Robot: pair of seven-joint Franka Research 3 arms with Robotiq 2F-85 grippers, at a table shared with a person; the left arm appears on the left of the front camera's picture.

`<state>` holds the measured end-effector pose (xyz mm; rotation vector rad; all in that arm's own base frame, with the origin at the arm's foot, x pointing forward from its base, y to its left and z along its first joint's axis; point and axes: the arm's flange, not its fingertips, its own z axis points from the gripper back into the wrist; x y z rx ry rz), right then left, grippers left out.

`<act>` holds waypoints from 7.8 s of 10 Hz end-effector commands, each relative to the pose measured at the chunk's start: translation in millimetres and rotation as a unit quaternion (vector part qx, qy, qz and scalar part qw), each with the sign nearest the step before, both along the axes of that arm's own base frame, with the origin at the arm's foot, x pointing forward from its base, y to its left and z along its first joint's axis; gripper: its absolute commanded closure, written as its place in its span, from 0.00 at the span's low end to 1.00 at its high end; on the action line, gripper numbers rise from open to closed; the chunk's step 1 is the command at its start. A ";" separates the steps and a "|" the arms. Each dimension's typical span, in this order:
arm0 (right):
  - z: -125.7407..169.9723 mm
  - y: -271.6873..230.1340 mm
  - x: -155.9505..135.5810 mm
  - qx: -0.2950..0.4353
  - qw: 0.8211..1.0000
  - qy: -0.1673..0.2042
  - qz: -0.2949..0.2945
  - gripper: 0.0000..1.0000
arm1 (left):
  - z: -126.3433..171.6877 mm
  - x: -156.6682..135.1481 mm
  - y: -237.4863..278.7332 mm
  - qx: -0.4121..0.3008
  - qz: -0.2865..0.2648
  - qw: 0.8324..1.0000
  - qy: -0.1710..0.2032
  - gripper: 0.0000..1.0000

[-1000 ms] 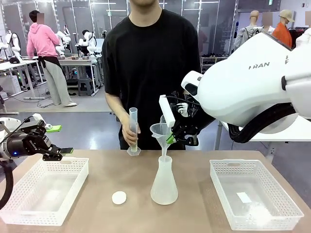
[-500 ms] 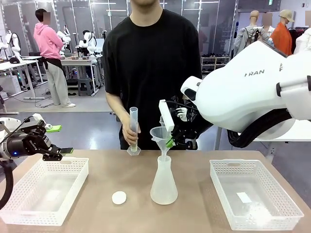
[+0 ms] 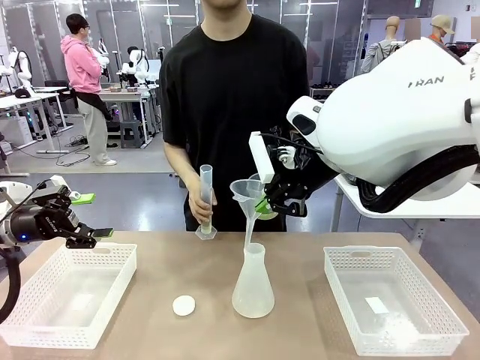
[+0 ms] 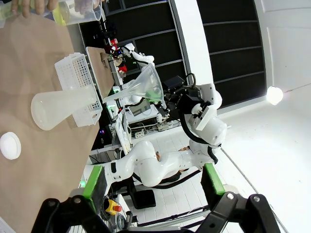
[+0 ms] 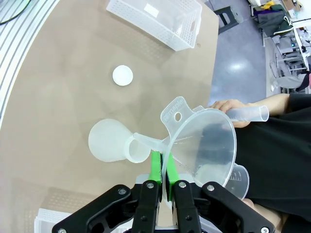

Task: Prepare the solutions needed for the experiment.
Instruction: Pick up the Plastic Funnel and insert it into the Big flask, then once the solution is in the Big flask , pick up the Plastic Funnel and place it back into the right Organizing basket.

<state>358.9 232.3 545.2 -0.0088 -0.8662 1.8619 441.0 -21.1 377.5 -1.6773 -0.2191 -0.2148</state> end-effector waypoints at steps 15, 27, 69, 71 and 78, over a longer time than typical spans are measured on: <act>-65.2 8.2 12.2 -0.033 0.999 0.009 -0.005 0.95 | 2.8 -1.2 -1.1 -0.005 0.003 1.000 -0.002 0.00; -92.4 12.4 8.8 -0.029 0.999 0.005 -0.020 0.93 | 2.8 -1.2 -1.1 -0.005 0.003 1.000 -0.002 0.00; -44.2 -180.6 14.5 0.000 0.735 0.429 -0.524 0.44 | 2.8 -1.2 -1.1 -0.005 0.003 1.000 -0.002 0.00; -66.7 -213.7 6.0 0.058 0.648 0.474 -0.593 0.44 | 2.8 -1.2 -1.1 -0.005 0.003 1.000 -0.002 0.00; -119.4 -268.3 -27.7 0.369 0.420 0.620 -0.550 0.44 | 2.8 -1.2 -1.1 -0.005 0.003 1.000 -0.002 0.00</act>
